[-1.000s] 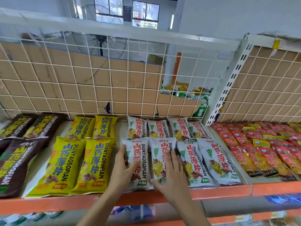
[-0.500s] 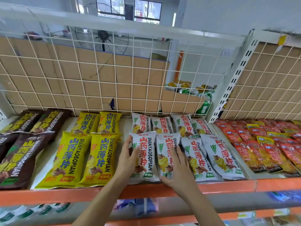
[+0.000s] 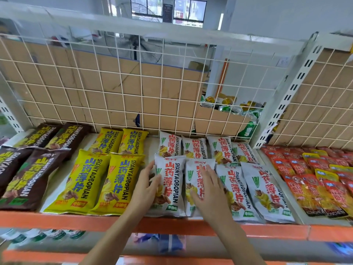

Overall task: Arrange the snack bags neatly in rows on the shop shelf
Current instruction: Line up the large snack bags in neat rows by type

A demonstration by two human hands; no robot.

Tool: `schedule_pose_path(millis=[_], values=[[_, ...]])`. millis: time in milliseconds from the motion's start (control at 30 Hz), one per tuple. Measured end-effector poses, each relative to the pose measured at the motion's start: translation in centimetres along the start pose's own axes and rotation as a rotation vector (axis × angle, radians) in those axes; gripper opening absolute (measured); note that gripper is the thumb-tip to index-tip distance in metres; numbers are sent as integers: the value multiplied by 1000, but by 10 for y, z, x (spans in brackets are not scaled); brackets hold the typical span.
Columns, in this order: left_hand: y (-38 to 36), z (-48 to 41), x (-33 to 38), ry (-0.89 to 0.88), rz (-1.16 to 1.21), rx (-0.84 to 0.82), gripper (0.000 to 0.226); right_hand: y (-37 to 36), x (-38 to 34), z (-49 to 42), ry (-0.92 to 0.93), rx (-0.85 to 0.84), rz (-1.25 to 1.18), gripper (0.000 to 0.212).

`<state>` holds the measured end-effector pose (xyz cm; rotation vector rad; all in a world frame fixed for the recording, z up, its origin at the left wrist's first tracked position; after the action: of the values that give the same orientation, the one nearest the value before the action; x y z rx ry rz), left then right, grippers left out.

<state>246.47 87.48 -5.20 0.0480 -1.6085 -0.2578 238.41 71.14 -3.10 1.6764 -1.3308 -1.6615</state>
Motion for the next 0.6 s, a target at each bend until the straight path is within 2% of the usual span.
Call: schedule_pose_path(millis=[67, 133, 233, 333, 600], values=[[1, 10, -2, -127, -162, -55, 61, 3, -9, -27, 87, 6, -26, 54], [0, 19, -7, -223, -362, -85, 82, 0, -21, -57, 151, -58, -42, 41], [-8, 30, -8, -320, -629, -91, 104, -13, -39, -95, 236, -99, 4, 30], [-15, 37, -8, -373, -845, -77, 99, -25, -50, -119, 235, -122, 88, 24], [-18, 38, -14, -333, -996, -108, 94, -38, -57, -131, 187, -252, 114, 27]])
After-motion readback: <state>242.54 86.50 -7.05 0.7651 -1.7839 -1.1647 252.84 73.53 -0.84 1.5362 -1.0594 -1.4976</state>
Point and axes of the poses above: each hand's wrist, its own z-axis away from the middle knuckle, its own y-axis out of the back of the hand, x = y × z, the point moved 5 cm from there along -z, towards the middle knuckle, and after that the axes turned 7 degrees about x, right-handed, at the moved point
